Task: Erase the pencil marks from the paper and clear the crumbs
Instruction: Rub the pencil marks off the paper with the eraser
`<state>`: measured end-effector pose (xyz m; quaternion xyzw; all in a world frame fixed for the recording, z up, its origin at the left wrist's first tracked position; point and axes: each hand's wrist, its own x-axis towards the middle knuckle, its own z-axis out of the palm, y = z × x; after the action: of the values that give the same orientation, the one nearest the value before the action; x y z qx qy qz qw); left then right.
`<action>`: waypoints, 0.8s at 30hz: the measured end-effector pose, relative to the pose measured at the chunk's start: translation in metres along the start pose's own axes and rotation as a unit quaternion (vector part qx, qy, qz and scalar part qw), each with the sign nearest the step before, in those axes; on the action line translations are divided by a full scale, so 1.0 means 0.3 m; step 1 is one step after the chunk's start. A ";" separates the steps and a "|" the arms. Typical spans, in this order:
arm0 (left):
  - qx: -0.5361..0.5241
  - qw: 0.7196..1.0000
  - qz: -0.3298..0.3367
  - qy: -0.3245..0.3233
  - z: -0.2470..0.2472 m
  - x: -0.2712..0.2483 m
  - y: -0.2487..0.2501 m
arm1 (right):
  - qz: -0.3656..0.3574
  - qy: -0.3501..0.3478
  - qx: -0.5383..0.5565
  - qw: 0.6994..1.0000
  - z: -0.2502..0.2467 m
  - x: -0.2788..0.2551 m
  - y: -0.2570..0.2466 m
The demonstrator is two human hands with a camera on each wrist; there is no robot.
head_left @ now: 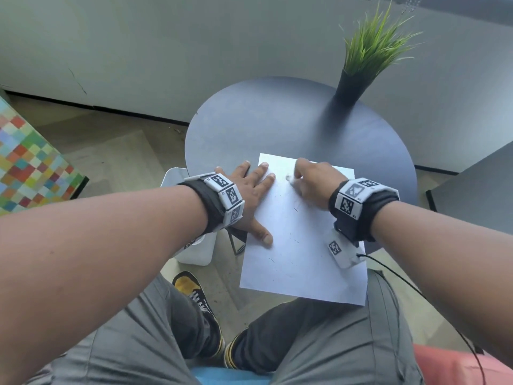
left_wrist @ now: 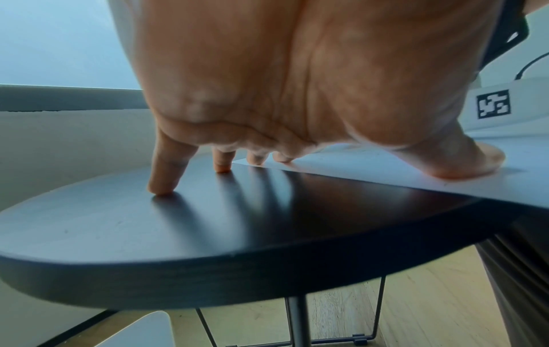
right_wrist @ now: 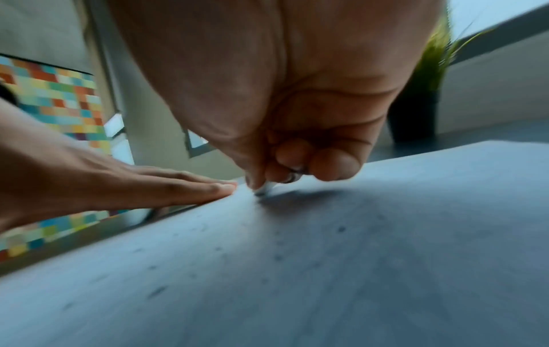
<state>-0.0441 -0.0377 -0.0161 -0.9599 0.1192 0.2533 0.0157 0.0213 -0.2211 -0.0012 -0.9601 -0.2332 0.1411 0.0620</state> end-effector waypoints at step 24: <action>0.049 0.998 -0.011 -0.023 -0.061 -0.030 0.051 | -0.141 -0.084 -0.019 0.986 0.057 -0.128 -0.082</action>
<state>-0.0464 -0.0523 0.0047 -0.9532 0.1209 0.2689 0.0678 -0.0271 -0.2164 -0.0035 -0.9032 -0.3736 0.2067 0.0436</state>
